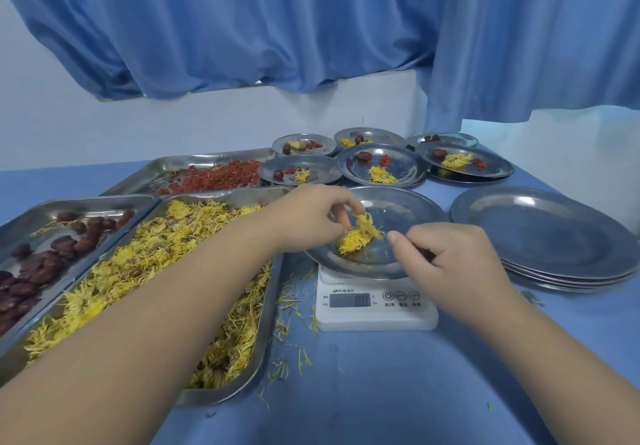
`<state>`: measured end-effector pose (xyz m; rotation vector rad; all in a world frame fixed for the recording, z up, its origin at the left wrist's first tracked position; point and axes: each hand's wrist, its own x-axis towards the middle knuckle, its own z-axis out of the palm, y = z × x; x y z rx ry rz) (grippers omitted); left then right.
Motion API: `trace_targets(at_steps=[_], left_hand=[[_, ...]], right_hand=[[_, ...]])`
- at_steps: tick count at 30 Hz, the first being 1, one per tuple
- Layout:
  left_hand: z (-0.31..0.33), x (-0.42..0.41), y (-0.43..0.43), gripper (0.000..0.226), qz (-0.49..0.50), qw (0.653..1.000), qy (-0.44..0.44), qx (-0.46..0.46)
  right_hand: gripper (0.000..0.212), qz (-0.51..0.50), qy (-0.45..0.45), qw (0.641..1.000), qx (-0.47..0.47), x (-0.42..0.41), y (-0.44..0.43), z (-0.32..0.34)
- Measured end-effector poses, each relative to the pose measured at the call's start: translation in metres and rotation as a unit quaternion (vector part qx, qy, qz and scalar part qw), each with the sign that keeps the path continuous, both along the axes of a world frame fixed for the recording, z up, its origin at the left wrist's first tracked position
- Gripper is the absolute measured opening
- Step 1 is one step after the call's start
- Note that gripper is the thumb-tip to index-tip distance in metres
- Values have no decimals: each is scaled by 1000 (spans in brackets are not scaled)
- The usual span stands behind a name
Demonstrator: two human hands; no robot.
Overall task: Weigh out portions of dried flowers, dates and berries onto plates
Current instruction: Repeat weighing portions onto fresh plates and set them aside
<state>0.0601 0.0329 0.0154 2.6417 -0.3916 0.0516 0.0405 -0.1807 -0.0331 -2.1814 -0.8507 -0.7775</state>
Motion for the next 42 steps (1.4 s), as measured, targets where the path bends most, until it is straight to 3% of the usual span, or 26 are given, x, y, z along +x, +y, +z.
trace_targets(at_steps=[3, 14, 22, 28, 32, 37, 42], left_hand=[[-1, -7, -1, 31, -11, 998, 0, -56], [-3, -45, 50, 16, 35, 992, -19, -118], [1, -81, 165, 15, 198, 978, -46, -43], [-9, -107, 276, 21, 369, 924, -95, 37], [-27, -114, 314, 23, 417, 903, -53, 86], [-31, -96, 307, 36, 372, 922, -3, 105], [-17, -94, 312, 32, 331, 928, 107, 133]], right_hand=[[52, 2, 4, 1000, 0, -3, 0, 1], [48, 50, -40, 998, -18, -21, 29, 1], [26, 74, 18, 995, -66, -32, 90, 6], [32, 50, -50, 993, -93, -43, 112, -8], [34, 39, -54, 994, -91, -39, 113, -12], [32, 50, -52, 993, -94, -39, 110, -14], [33, 54, -57, 991, -107, -38, 108, -13]])
